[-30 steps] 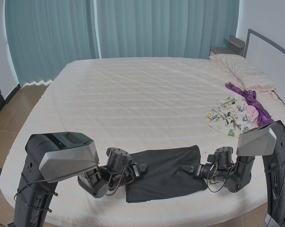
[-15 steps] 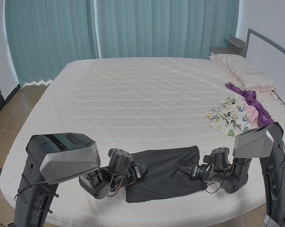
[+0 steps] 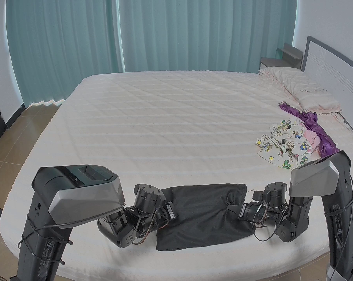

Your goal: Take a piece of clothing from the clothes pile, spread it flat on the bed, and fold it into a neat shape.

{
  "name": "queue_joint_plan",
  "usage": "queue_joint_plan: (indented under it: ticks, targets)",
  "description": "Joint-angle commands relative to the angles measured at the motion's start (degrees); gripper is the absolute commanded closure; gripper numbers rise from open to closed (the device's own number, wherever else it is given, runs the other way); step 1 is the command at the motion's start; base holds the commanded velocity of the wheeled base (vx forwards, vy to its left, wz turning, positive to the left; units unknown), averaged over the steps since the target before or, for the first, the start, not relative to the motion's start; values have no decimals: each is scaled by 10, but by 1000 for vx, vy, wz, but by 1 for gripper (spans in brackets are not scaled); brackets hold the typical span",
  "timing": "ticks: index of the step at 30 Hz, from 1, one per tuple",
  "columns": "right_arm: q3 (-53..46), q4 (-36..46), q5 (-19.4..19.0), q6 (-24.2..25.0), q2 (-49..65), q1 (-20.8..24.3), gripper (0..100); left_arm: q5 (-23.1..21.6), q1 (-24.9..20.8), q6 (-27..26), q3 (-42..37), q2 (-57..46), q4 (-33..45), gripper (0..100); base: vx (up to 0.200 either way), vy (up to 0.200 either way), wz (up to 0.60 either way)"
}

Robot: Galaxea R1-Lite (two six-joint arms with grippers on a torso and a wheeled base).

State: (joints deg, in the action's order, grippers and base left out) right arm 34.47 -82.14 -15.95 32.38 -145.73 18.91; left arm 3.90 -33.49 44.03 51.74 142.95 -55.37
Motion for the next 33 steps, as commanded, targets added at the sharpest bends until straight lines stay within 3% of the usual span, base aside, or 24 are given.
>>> queue_joint_plan:
  ticks: [1,5,33]
  targets:
    - [-21,-36,-1,6,-1,-2,100,1,-1,11,-13,-4,-22,100,0,0,0]
    - [-30,-51,-1,7,-3,-4,100,-3,-4,16,-25,-7,-48,100,0,0,0]
    - [-77,-76,2,23,31,-25,100,1,-14,30,-62,-21,-103,100,0,-200,0]
